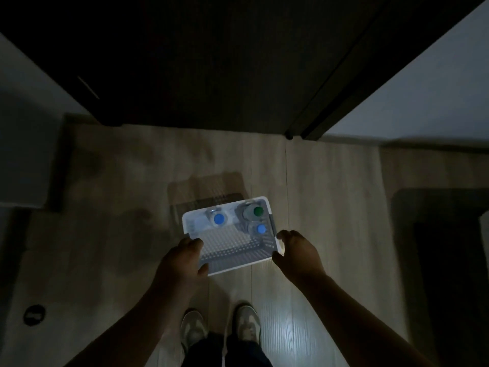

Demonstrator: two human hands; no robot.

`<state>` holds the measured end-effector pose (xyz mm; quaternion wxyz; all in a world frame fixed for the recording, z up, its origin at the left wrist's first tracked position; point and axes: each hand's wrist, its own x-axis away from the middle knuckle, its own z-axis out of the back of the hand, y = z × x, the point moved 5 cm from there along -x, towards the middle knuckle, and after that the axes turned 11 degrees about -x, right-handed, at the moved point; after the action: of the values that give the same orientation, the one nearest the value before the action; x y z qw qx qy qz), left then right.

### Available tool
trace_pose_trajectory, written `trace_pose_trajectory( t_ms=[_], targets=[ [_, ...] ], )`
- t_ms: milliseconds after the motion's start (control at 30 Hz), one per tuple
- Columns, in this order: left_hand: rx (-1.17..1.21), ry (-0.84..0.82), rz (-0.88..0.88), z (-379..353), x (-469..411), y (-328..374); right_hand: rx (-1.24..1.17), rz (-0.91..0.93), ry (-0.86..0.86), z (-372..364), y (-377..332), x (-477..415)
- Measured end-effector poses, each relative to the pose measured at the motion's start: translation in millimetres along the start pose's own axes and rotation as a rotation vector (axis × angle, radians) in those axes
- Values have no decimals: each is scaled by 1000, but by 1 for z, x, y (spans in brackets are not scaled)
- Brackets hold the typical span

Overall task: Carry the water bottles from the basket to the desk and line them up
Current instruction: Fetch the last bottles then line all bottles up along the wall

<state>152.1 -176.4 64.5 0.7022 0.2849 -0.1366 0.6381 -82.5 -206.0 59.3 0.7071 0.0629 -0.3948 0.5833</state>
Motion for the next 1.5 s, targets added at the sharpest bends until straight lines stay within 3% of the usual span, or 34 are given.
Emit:
trace_pose_trajectory(
  t_ms=[100, 533, 767, 1000, 1500],
  targets=[
    [73, 35, 75, -39, -35, -8, -22, -7, 6, -32, 18, -43],
    [154, 164, 42, -147, -150, -20, -24, -44, 51, -129, 79, -151],
    [64, 196, 74, -148, -183, -22, -49, -26, 58, -150, 90, -173],
    [129, 215, 24, -144, -191, -19, -120, -34, 149, -152, 90, -182],
    [252, 289, 25, -137, -156, -24, -173, -68, 134, -138, 90, -149]
  ],
)
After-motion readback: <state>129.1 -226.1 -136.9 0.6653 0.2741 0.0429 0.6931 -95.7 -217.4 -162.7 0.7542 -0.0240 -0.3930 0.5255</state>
